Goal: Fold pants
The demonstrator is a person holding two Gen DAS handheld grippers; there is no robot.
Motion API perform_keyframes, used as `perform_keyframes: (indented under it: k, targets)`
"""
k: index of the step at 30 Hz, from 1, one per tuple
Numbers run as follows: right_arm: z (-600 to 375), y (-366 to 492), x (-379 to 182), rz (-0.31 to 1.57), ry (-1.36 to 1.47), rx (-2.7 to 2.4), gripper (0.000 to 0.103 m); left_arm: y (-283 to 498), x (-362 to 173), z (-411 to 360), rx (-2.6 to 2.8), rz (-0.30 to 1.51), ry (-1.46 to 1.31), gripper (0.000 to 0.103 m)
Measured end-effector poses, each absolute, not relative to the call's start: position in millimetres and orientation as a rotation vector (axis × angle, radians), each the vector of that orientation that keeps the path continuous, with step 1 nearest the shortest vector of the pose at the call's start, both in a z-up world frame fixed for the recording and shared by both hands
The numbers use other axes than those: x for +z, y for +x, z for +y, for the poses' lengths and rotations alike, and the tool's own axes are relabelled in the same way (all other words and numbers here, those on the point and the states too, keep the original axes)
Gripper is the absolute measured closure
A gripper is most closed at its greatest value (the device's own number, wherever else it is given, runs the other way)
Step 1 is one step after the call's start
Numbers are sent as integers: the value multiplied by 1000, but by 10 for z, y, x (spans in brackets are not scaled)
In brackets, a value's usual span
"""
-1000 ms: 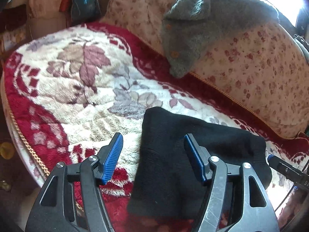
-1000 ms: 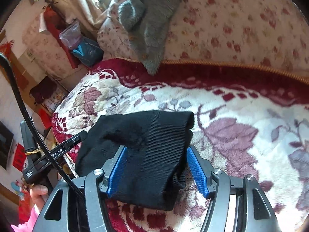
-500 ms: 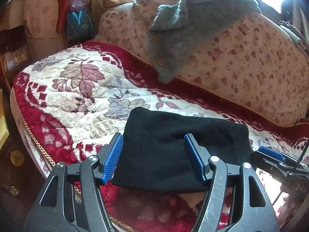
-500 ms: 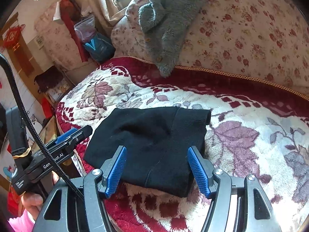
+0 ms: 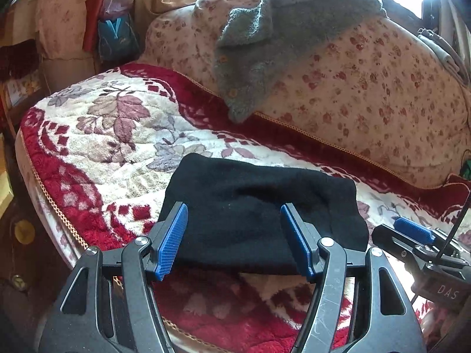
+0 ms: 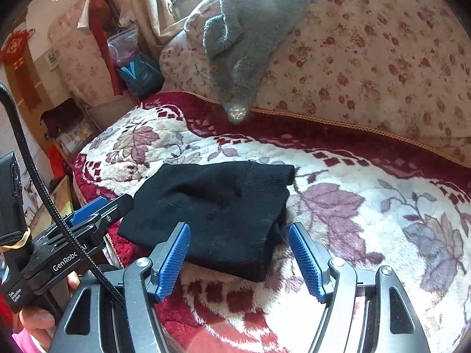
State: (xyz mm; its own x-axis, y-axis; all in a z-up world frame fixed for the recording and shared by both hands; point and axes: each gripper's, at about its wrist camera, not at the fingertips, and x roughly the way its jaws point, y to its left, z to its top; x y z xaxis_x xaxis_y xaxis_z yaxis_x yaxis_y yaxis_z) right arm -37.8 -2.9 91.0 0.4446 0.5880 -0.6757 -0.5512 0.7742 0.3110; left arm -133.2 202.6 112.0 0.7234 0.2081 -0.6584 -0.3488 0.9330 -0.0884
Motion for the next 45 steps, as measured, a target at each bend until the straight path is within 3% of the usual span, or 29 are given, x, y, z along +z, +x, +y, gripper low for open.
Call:
perform_keyframes:
  k: [45]
  targets:
    - [305,-44,808,943,28,718,35,-949,953,2334,329,760,-225,37]
